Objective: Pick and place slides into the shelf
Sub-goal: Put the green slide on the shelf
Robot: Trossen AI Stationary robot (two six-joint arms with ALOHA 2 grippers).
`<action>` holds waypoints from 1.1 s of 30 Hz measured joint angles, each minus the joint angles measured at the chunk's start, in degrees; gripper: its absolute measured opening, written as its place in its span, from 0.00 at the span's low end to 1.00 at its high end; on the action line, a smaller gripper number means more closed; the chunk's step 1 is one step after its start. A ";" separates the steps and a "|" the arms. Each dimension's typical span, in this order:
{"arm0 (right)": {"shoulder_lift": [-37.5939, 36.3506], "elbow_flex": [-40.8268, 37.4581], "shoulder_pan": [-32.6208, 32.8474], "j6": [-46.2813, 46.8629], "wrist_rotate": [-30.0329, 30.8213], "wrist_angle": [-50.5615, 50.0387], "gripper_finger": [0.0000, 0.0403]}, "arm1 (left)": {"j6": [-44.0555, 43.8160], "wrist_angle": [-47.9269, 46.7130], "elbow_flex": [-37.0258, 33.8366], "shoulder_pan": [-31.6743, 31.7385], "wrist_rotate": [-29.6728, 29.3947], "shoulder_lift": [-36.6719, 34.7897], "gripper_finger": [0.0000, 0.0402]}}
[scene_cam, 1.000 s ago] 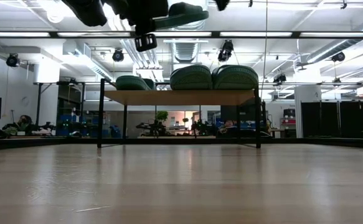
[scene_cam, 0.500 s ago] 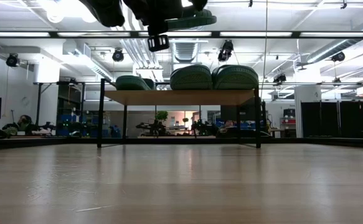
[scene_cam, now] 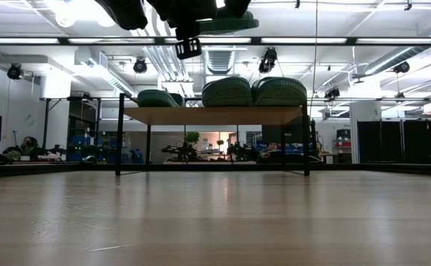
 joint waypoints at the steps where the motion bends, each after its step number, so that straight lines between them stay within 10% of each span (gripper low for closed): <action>1: 0.02 0.00 -0.31 -0.29 0.22 -0.02 0.36 | 0.06 0.00 0.00 0.02 0.01 0.00 0.12; 33: 0.12 1.03 -2.15 -9.20 0.76 0.00 0.30 | 7.82 0.20 3.39 -3.68 -0.07 -0.09 0.12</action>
